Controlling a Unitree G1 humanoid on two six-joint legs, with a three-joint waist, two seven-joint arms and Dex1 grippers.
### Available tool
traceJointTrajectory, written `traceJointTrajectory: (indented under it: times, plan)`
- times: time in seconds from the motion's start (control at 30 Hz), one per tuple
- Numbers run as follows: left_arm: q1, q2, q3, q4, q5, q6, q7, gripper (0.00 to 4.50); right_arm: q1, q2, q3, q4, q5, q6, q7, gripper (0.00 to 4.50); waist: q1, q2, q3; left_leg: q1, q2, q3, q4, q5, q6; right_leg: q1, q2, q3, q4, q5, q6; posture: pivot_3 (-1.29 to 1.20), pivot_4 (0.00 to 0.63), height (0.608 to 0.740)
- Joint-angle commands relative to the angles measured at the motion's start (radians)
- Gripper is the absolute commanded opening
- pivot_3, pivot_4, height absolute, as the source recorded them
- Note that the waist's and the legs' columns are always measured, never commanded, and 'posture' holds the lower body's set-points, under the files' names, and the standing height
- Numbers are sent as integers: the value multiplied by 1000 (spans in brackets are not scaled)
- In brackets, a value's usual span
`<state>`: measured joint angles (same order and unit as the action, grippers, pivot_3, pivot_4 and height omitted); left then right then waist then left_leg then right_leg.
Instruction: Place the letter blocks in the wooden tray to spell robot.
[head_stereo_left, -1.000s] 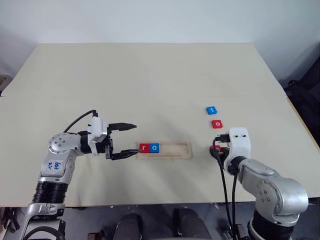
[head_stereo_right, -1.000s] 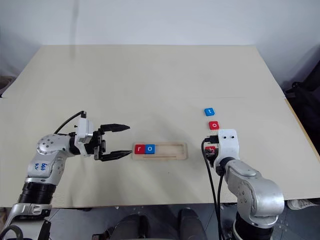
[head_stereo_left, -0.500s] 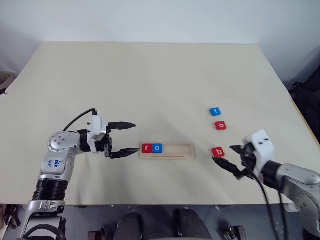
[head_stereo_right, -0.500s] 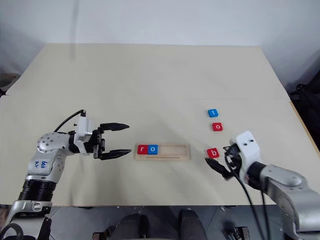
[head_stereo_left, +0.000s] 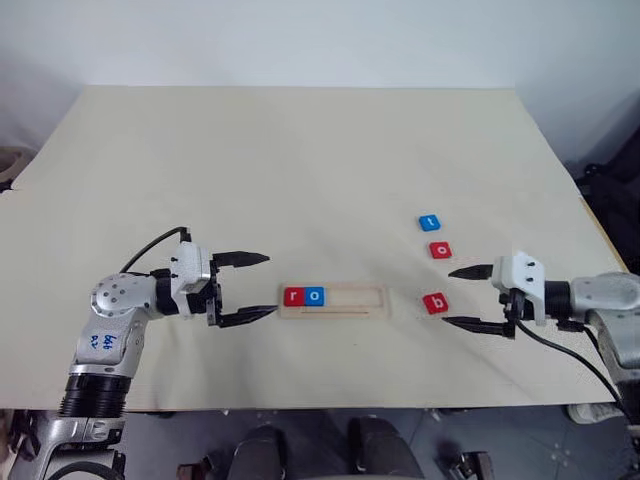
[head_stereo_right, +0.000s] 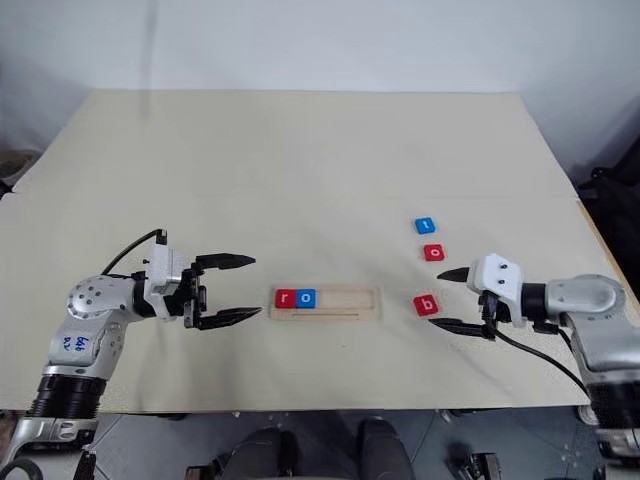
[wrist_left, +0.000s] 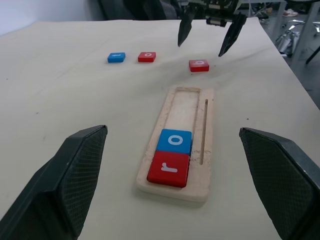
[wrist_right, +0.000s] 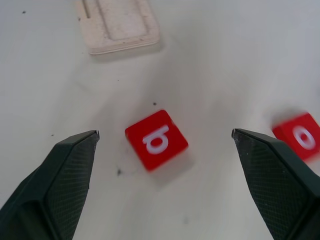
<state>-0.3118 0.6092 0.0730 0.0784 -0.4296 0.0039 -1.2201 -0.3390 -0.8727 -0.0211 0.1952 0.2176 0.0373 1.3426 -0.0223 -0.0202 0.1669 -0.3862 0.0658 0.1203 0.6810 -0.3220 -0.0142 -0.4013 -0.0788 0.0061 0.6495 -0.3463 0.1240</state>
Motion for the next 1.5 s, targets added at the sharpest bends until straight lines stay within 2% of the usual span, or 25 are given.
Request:
traceJointTrajectory:
  times: [0.03, 0.1, 0.13, 0.2, 0.43, 0.47, 0.73, 0.87, 1.03, 1.17, 1.3, 1.5]
  plan:
    - [12, 5, 10, -59, -21, 7, 7, 4500, -58, 6, 56, 89, -21, -52, 71, 4459, -1, 0, 0, 0, 0, 0, 0, 0, 0, 0, 0, 0, 0, 0, 0, 0, 150, 740]
    - [22, 10, 13, -73, -25, 12, 5, 4500, -97, 6, 94, 143, -44, -74, 98, 4459, -3, 0, 0, 0, 0, 0, 0, 0, 0, 0, 0, 0, 0, 0, 0, 0, 150, 740]
    - [26, 13, 15, -79, -28, 15, 4, 4500, -115, 6, 105, 170, -51, -92, 108, 4289, -4, 0, 0, 0, 0, 0, 0, 0, 0, 0, 0, 0, 0, 0, 0, 0, 150, 740]
    - [32, 17, 17, -87, -31, 20, 1, 4500, -146, 12, 116, 218, -61, -121, 115, 3821, -5, 2, 1, 0, 0, 0, 0, 0, 0, 0, 0, 0, 1, 0, 0, 0, 150, 740]
    - [39, 16, 3, -116, -39, 30, -15, 4500, -211, 40, 138, 322, -78, -181, 124, 1548, -6, 2, 1, 1, 1, 0, 0, 0, 0, 0, 0, 0, 1, 0, 0, 0, 150, 740]
    - [38, 17, 0, -116, -37, 28, -19, 4500, -213, 46, 137, 320, -74, -177, 125, 1474, -6, 2, 1, 1, 1, 0, 1, 0, 0, 0, 0, 0, 2, 0, 0, 0, 150, 740]
    - [31, 19, 2, -92, -27, 12, -33, 4500, -189, 47, 126, 163, -27, -85, 138, 1474, -7, 5, 3, 1, 1, 0, 1, 0, 0, 0, 0, 0, 3, 0, 0, 0, 150, 740]
    - [27, 19, 7, -71, -19, 2, -28, 4500, -224, 88, 131, -11, 41, 146, 87, 1474, -8, 5, 3, 1, 2, 0, 1, 0, 0, 0, 0, 0, 4, 0, 0, 0, 150, 740]
    - [33, 21, 8, -57, -14, -10, -24, 4500, -269, 157, 210, -165, 12, 323, 9, 1474, -6, 6, 4, 0, 2, 0, 1, 0, 0, -3, 0, 0, 5, 0, 0, 0, 150, 740]
    - [40, 24, 6, -57, -9, -14, -22, 4500, -324, 194, 311, -197, -87, 406, -69, 1474, -5, 6, 4, -2, 1, 0, 1, -1, 0, -6, -1, 0, 7, 0, 0, 0, 150, 740]
    - [48, 27, 7, -69, -11, -11, -11, 4500, -380, 270, 359, -210, -100, 483, -124, 1474, -7, 6, 4, -4, 0, 1, 2, -1, 0, -8, -1, 0, 9, 0, 0, 0, 150, 740]
    - [70, 30, 12, -94, -17, -4, 8, 4500, -394, 297, 395, -221, -110, 495, -136, 1474, -7, 6, 4, -4, 0, 1, 2, -1, 0, -9, -1, 0, 10, 0, 0, 0, 150, 740]
